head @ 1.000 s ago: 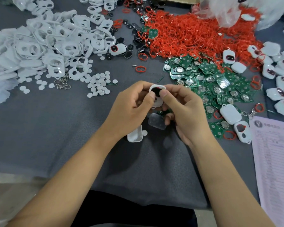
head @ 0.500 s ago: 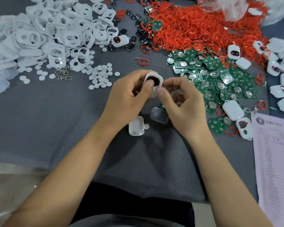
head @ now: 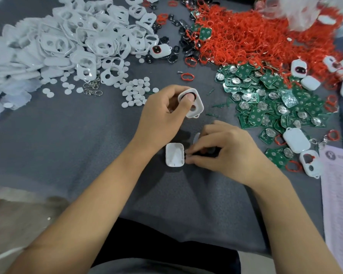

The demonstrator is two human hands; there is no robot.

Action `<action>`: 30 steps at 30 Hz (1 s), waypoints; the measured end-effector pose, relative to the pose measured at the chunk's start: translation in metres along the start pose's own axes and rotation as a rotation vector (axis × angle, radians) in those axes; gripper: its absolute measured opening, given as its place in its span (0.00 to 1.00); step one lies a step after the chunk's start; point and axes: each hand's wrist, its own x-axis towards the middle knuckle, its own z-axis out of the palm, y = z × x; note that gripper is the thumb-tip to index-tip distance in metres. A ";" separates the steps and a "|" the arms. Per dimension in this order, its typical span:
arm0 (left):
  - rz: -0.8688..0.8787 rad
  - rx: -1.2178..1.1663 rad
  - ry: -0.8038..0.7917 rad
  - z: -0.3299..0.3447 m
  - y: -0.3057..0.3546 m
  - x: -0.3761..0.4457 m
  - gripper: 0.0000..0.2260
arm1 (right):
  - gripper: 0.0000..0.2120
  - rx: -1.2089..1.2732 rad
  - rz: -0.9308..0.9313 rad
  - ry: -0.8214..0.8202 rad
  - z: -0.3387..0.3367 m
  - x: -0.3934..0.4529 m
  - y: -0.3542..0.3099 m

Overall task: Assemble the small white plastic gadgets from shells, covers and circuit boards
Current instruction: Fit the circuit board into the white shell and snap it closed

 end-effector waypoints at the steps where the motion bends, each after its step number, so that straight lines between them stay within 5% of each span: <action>1: -0.009 -0.008 0.001 0.000 0.000 0.000 0.04 | 0.05 -0.003 0.013 -0.018 0.000 0.000 -0.001; 5: -0.028 -0.096 0.006 0.001 0.000 0.000 0.02 | 0.06 0.160 0.090 0.010 -0.004 -0.004 0.001; 9: -0.064 -0.180 -0.017 0.002 -0.001 0.001 0.04 | 0.03 0.513 0.195 0.330 -0.007 -0.004 0.000; 14: -0.062 -0.196 -0.083 0.003 0.000 -0.001 0.07 | 0.03 0.663 0.304 0.624 -0.006 0.002 0.006; 19: -0.074 -0.197 -0.094 0.004 0.001 -0.002 0.05 | 0.06 0.814 0.368 0.655 -0.005 0.003 0.004; 30: -0.069 -0.114 -0.136 0.007 0.003 -0.004 0.09 | 0.02 0.683 0.458 0.652 0.010 0.015 -0.005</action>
